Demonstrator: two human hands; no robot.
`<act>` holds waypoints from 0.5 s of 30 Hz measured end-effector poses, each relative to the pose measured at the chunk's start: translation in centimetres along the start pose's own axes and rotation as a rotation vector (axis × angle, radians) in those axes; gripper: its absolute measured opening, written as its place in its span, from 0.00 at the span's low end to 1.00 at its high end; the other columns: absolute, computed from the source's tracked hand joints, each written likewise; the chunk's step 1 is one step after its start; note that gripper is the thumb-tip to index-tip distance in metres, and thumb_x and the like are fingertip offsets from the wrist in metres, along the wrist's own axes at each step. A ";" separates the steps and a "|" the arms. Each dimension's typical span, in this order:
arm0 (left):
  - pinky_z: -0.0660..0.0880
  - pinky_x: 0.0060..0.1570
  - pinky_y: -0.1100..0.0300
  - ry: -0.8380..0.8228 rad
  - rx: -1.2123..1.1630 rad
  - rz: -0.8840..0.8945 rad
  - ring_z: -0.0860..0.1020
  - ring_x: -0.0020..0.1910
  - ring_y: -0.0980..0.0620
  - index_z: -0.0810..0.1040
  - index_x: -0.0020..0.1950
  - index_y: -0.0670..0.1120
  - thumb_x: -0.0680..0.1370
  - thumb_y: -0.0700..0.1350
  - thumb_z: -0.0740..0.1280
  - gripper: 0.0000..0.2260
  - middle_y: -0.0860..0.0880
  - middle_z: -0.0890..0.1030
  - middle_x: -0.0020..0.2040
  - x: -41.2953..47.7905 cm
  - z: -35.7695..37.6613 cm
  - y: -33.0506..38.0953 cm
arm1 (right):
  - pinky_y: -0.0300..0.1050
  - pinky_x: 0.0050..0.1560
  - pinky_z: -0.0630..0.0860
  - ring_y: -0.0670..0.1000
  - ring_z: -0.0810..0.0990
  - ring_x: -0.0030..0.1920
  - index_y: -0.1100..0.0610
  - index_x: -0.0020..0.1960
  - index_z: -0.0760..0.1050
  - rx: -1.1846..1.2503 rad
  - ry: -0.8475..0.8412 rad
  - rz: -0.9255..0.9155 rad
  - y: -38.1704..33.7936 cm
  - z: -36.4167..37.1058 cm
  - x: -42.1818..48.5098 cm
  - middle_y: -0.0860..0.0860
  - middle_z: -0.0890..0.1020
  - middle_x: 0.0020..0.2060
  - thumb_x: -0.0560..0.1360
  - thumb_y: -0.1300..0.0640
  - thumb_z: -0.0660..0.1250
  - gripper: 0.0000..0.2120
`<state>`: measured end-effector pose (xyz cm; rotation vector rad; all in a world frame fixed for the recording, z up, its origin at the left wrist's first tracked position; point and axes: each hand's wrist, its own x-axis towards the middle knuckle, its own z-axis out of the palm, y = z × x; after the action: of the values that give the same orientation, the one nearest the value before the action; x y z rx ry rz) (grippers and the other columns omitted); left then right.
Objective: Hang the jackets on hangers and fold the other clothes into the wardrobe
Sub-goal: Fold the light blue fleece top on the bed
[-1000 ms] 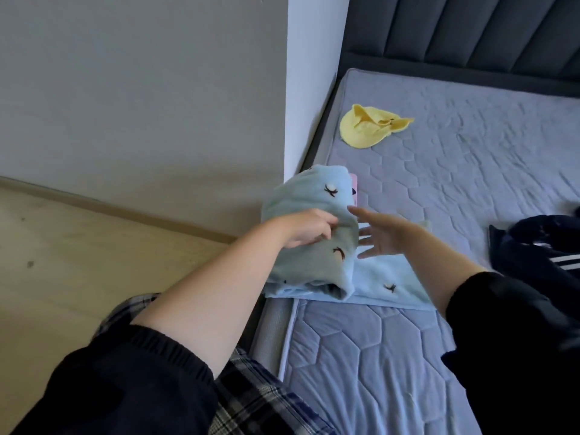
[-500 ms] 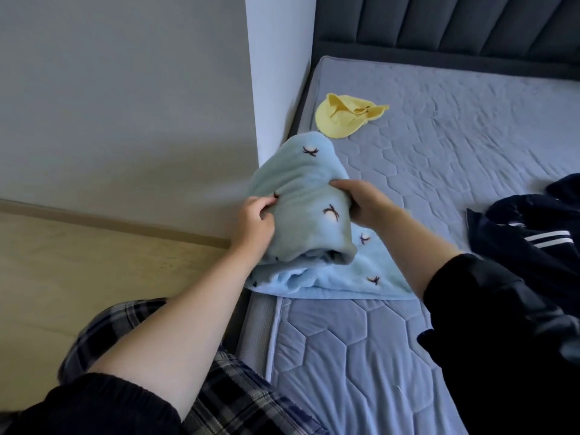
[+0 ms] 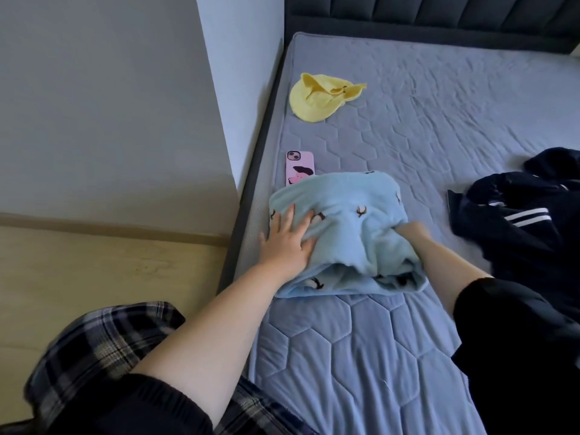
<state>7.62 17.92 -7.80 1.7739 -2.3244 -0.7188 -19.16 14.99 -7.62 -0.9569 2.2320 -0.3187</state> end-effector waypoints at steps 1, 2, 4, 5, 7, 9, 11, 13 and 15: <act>0.49 0.73 0.37 0.010 -0.030 -0.016 0.41 0.77 0.46 0.44 0.77 0.62 0.81 0.61 0.50 0.26 0.52 0.39 0.79 0.6 0.4 -0.5 | 0.41 0.48 0.66 0.59 0.74 0.63 0.66 0.66 0.72 0.000 -0.020 0.006 -0.3 -0.1 0.0 0.62 0.75 0.64 0.80 0.59 0.60 0.17; 0.50 0.73 0.39 0.021 -0.104 -0.034 0.43 0.77 0.46 0.43 0.77 0.62 0.80 0.62 0.53 0.29 0.51 0.40 0.79 0.8 0.4 -0.6 | 0.42 0.51 0.67 0.59 0.73 0.65 0.66 0.67 0.71 0.017 -0.031 0.001 -0.5 -0.4 -0.1 0.62 0.74 0.65 0.80 0.57 0.59 0.19; 0.56 0.73 0.45 0.104 -0.454 -0.123 0.53 0.77 0.46 0.45 0.78 0.59 0.74 0.63 0.66 0.40 0.48 0.50 0.79 1.1 0.3 -0.9 | 0.45 0.59 0.66 0.58 0.71 0.67 0.63 0.70 0.68 0.132 -0.097 -0.010 -0.9 -1.2 -0.4 0.59 0.72 0.68 0.81 0.48 0.57 0.24; 0.60 0.72 0.47 0.160 -0.693 -0.230 0.60 0.75 0.46 0.46 0.78 0.57 0.71 0.63 0.70 0.45 0.48 0.57 0.77 1.3 0.4 -1.2 | 0.45 0.61 0.65 0.58 0.71 0.67 0.62 0.70 0.67 0.232 -0.157 0.000 -1.0 -1.5 -0.8 0.57 0.72 0.67 0.80 0.43 0.58 0.28; 0.67 0.67 0.50 0.121 -1.063 -0.446 0.69 0.69 0.45 0.51 0.78 0.54 0.67 0.62 0.74 0.47 0.49 0.66 0.73 1.2 0.5 -1.9 | 0.45 0.62 0.68 0.57 0.76 0.62 0.59 0.66 0.71 0.382 -0.311 0.038 -0.7 -1.9 -1.3 0.53 0.76 0.61 0.68 0.31 0.67 0.39; 0.72 0.63 0.49 0.039 -1.197 -0.486 0.76 0.62 0.47 0.62 0.74 0.54 0.62 0.65 0.76 0.45 0.49 0.73 0.68 1.1 0.6 -2.6 | 0.49 0.56 0.76 0.56 0.82 0.54 0.60 0.65 0.72 0.365 -0.419 0.062 -0.1 -1.7 -1.0 0.55 0.82 0.56 0.52 0.29 0.76 0.51; 0.76 0.58 0.49 0.034 -1.241 -0.459 0.79 0.56 0.49 0.70 0.69 0.54 0.64 0.62 0.77 0.37 0.49 0.79 0.61 1.2 0.2 -2.8 | 0.47 0.46 0.77 0.55 0.83 0.48 0.59 0.62 0.74 0.349 -0.446 0.048 -0.4 -1.4 -1.1 0.57 0.84 0.48 0.61 0.36 0.76 0.39; 0.79 0.52 0.50 0.039 -1.253 -0.404 0.81 0.52 0.49 0.73 0.66 0.51 0.68 0.51 0.77 0.29 0.48 0.82 0.57 1.5 -1.1 -3.2 | 0.45 0.48 0.73 0.52 0.80 0.47 0.59 0.64 0.73 0.343 -0.387 0.011 -1.4 -1.3 -1.2 0.55 0.82 0.48 0.73 0.42 0.69 0.27; 0.79 0.47 0.53 0.030 -1.257 -0.359 0.82 0.51 0.48 0.72 0.66 0.49 0.68 0.42 0.76 0.27 0.45 0.82 0.55 1.7 -3.1 -4.5 | 0.44 0.50 0.69 0.55 0.78 0.54 0.60 0.68 0.70 0.248 -0.337 -0.049 -2.4 -1.5 -1.5 0.56 0.79 0.58 0.78 0.45 0.62 0.25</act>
<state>12.26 14.56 -7.38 1.4404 -0.9581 -1.6501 -18.09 14.32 -4.62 -0.8618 1.8185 -0.4127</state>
